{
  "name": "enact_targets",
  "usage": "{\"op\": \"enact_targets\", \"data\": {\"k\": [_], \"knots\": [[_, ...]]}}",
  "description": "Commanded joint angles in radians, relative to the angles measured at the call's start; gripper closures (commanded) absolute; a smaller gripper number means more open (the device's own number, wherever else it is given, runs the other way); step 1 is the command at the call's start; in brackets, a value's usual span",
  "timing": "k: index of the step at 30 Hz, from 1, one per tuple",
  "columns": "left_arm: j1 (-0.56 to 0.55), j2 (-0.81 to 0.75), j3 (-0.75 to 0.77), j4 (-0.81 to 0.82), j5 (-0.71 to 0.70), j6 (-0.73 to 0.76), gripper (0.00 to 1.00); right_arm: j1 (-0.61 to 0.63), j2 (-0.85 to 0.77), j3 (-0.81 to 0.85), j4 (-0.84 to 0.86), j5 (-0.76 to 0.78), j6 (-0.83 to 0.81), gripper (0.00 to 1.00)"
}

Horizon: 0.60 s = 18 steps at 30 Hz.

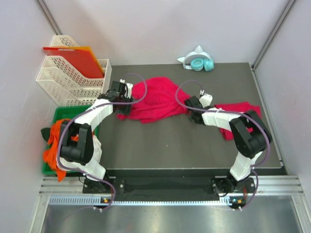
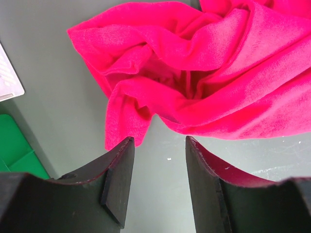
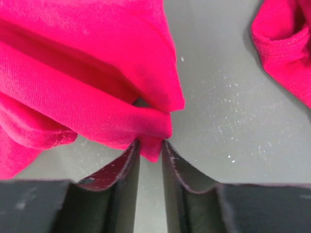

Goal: Fold and stack the t-shirts
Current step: Flatten out the tshirt

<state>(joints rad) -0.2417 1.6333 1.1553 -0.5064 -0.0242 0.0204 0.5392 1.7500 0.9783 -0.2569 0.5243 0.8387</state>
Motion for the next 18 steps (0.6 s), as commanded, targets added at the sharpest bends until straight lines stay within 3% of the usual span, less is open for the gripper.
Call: {"op": "enact_targets", "data": {"k": [1, 6, 18], "knots": [[0.005, -0.047, -0.006, 0.011, -0.008, -0.007, 0.49, -0.016, 0.036, -0.004, -0.010, -0.044, 0.016, 0.78], [0.005, -0.050, -0.006, 0.012, -0.008, -0.007, 0.49, -0.016, 0.042, -0.016, -0.044, -0.055, 0.029, 1.00], [0.025, -0.095, -0.045, 0.062, -0.007, -0.089, 0.51, 0.041, -0.109, 0.023, -0.128, 0.046, -0.026, 1.00]]}}
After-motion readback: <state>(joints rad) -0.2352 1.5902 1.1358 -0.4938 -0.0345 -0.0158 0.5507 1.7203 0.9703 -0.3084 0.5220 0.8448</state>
